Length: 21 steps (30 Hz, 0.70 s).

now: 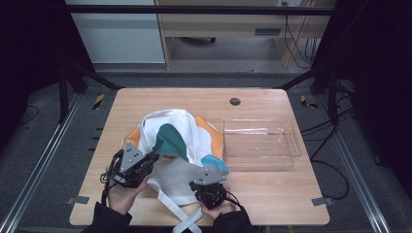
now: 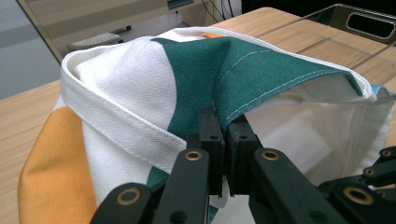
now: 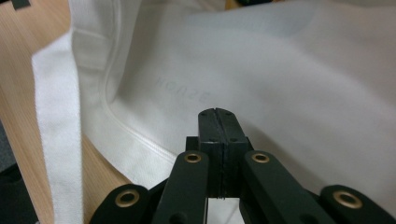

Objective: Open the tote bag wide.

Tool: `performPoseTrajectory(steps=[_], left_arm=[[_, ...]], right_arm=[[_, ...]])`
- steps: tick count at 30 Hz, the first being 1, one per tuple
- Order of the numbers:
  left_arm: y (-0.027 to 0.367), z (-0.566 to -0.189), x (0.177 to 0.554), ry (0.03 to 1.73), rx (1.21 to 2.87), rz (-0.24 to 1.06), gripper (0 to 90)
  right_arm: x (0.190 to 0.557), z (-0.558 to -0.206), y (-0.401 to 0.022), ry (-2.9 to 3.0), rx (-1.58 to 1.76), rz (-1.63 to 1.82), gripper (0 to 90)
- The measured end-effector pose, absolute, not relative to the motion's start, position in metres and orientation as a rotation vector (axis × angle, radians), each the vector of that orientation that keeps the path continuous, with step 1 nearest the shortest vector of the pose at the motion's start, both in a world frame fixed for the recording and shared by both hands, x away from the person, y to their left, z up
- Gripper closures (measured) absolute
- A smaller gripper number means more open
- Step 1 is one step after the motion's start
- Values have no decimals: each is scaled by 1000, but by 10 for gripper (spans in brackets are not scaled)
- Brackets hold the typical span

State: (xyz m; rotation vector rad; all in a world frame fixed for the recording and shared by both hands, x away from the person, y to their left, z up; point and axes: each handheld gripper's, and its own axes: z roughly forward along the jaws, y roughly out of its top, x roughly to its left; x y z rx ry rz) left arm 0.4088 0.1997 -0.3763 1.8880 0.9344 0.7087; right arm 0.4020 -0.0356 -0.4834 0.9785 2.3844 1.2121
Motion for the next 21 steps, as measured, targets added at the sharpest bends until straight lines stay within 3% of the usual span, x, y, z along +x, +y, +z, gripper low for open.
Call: performPoseTrajectory(steps=[21], left_arm=[[204,-371,408,931,1859,705,872]], right_arm=[[403,-504,-23,2451,957,1106,900]])
